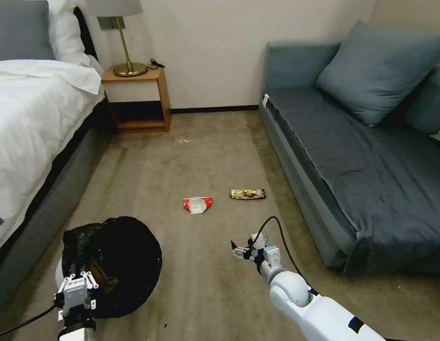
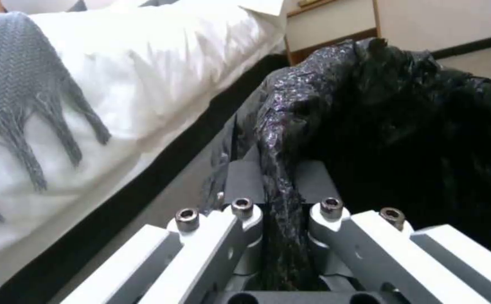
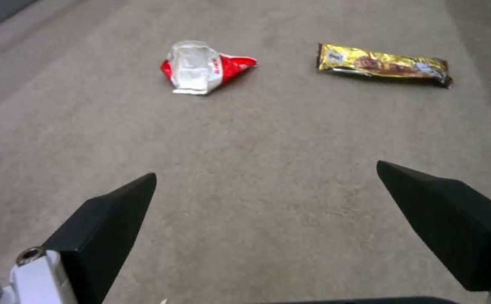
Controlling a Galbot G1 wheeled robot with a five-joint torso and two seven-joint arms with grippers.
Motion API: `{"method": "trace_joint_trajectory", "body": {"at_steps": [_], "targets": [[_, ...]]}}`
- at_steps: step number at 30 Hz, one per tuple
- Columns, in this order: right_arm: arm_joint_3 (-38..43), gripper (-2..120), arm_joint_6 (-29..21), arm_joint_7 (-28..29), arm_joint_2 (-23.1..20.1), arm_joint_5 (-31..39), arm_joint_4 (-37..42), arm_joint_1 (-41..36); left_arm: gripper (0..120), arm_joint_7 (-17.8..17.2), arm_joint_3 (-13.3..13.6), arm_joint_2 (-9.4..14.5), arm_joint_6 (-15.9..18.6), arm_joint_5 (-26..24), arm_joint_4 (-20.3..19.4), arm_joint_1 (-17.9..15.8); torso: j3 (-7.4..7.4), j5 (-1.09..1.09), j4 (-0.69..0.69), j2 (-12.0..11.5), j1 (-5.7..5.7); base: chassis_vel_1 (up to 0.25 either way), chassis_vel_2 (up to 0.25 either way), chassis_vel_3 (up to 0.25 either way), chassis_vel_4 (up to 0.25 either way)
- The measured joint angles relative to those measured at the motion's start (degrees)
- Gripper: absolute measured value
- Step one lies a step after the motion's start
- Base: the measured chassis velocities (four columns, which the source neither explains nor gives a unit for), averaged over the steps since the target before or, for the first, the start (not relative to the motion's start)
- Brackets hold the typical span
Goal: Pick up the trash bin, then pick up the garbage on the floor and place it into the trash bin.
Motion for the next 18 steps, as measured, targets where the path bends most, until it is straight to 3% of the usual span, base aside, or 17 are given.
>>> {"method": "trace_joint_trajectory", "body": {"at_steps": [18], "targets": [[2.83,100,2.82,-1.32,-0.02,-1.57,-0.18,-1.64,5,-0.13,-0.06,0.00,-0.22,-0.52,0.82,-0.21,0.00,0.00,0.00,0.00,0.00,-0.005,0.004,0.004,-0.007]]}}
